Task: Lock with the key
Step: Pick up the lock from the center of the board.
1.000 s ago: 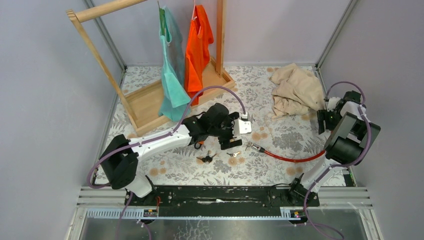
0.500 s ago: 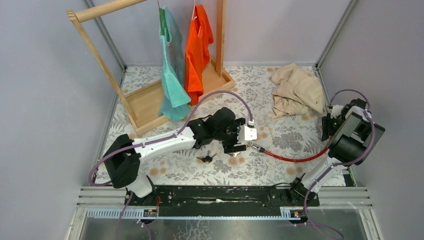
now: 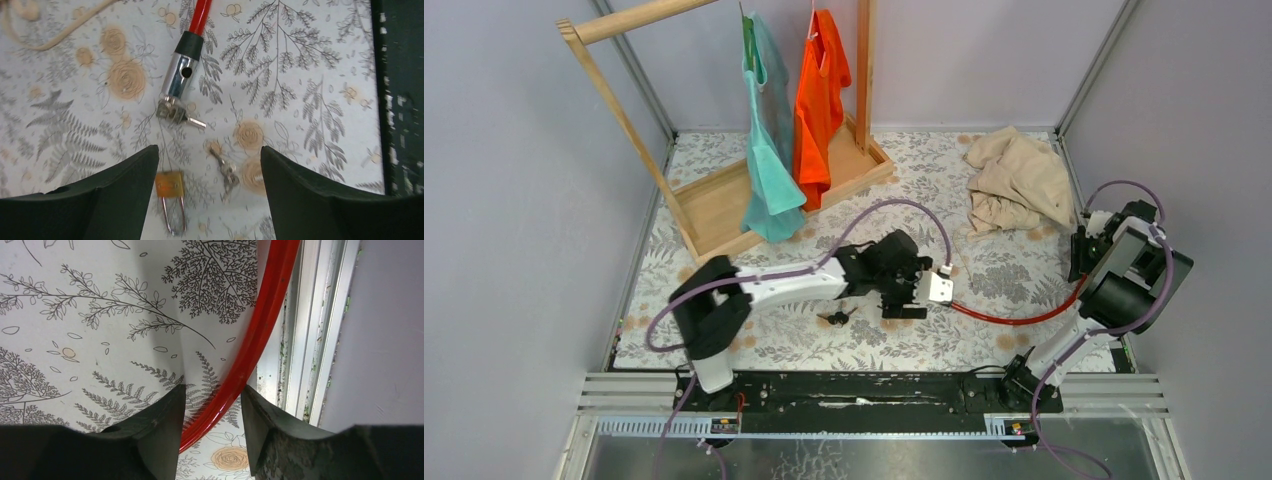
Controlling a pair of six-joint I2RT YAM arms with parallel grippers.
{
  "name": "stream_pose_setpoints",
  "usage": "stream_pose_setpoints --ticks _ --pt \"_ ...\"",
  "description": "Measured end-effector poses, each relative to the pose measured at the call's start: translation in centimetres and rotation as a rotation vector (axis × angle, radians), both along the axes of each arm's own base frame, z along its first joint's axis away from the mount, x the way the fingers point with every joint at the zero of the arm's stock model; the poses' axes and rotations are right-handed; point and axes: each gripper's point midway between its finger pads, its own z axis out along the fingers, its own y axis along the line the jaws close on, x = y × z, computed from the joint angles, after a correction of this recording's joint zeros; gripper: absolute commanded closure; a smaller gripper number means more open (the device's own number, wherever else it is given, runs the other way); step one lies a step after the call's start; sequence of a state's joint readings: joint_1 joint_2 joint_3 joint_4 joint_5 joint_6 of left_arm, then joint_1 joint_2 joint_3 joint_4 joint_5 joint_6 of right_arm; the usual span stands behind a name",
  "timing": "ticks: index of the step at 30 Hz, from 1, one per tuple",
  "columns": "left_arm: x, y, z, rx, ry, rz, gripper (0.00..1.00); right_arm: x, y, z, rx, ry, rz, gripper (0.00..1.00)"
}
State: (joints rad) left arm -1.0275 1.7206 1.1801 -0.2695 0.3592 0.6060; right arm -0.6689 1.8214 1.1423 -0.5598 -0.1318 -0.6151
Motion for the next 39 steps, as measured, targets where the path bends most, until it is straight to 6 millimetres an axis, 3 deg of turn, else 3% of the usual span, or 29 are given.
stream_pose_setpoints --ticks 4,7,12,19,23,31,36,39 --pt "0.8 -2.0 -3.6 0.062 0.011 -0.035 0.18 0.0 0.1 0.0 -0.011 -0.024 -0.015 0.49" --pt "1.7 -3.7 -5.0 0.076 0.003 -0.052 0.19 -0.1 0.3 0.1 -0.015 -0.037 -0.021 0.49" --pt "2.8 -5.5 -6.1 0.081 -0.01 -0.069 0.27 0.0 0.4 0.1 -0.011 -0.045 -0.026 0.49" --pt "3.1 -5.9 -7.4 0.1 -0.024 -0.108 0.35 0.0 0.4 0.1 -0.01 -0.045 -0.026 0.5" --pt "3.1 -5.9 -7.5 0.101 -0.042 -0.13 0.47 0.0 0.5 0.1 -0.008 -0.048 -0.025 0.52" --pt "3.4 -5.7 -7.8 0.109 -0.08 -0.146 0.83 0.1 0.5 0.5 -0.014 -0.064 -0.027 0.71" --pt "3.3 -5.1 -7.7 0.119 -0.085 -0.14 0.97 0.0 0.8 0.8 -0.016 -0.082 -0.04 0.92" --pt "3.1 -4.6 -7.4 0.134 -0.079 -0.139 1.0 -0.2 1.2 0.8 -0.005 -0.088 -0.049 0.96"
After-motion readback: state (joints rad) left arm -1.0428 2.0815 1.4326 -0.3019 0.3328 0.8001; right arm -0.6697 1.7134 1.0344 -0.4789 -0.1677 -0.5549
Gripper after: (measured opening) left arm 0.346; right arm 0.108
